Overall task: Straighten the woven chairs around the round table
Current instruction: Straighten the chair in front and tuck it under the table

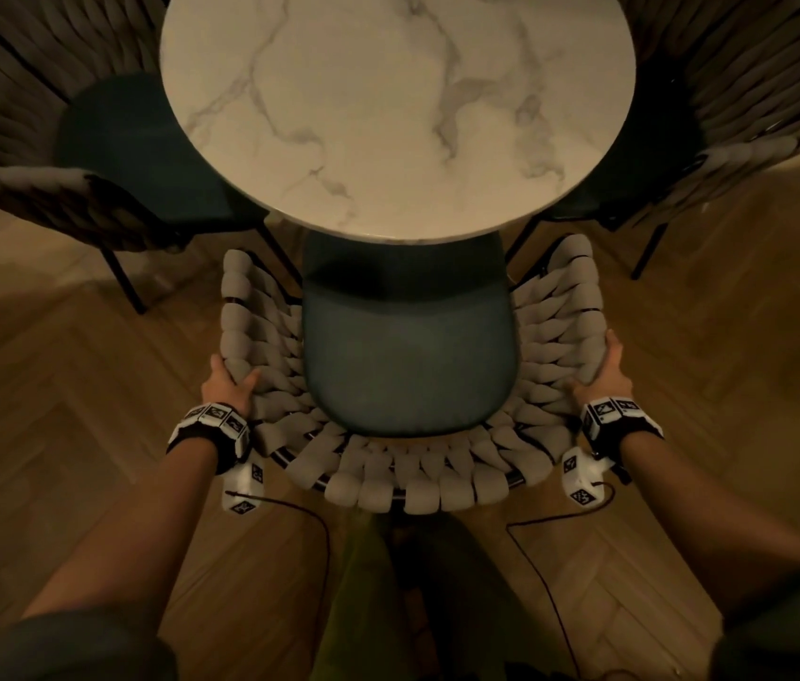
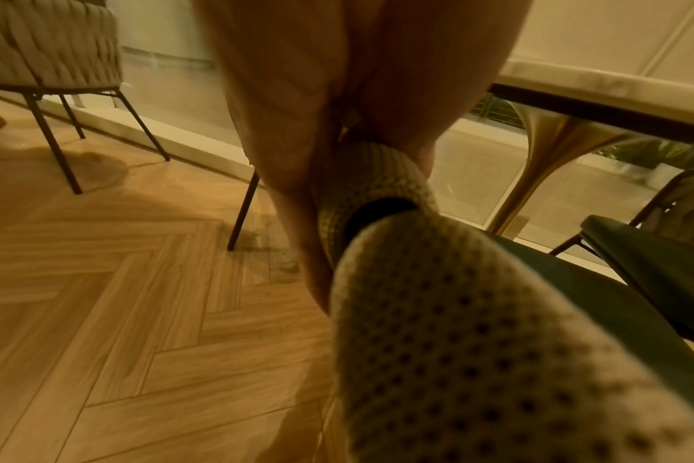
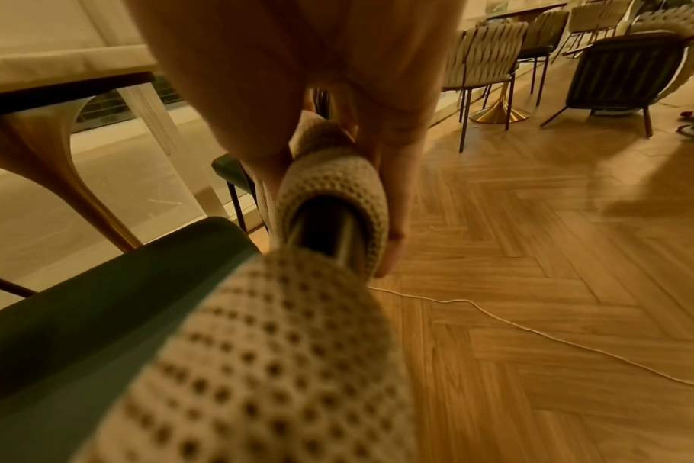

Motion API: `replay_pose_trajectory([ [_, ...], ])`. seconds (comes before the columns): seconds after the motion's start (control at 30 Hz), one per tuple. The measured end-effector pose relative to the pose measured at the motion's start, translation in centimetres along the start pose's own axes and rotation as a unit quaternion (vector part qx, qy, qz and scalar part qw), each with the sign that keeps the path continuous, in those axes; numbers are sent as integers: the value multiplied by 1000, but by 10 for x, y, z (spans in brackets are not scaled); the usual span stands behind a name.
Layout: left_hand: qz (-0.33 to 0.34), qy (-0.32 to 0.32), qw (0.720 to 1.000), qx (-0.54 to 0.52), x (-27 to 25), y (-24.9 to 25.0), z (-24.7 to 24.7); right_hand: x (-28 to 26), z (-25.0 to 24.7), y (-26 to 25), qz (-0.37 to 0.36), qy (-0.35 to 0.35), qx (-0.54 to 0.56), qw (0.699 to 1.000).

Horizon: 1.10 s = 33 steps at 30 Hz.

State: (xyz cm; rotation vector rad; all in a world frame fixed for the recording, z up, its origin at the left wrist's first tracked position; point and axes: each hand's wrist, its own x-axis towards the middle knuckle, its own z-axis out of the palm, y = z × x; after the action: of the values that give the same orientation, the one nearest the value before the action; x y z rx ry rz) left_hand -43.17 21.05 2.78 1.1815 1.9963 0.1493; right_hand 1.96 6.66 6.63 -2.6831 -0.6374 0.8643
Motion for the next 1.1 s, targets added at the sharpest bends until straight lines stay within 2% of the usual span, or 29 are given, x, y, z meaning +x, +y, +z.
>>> replay_pose_trajectory([
  [0.63,2,23,1000,-10,4,-4,-12,-10,18,1,10,18,14,1000],
  [0.9,3,17,999,-40,-11,-5,-11,-15,16,1,27,12,41,999],
  [1.1,-4,5,998,-57,-29,-4,-14,-29,11,-8,4,15,10,1000],
])
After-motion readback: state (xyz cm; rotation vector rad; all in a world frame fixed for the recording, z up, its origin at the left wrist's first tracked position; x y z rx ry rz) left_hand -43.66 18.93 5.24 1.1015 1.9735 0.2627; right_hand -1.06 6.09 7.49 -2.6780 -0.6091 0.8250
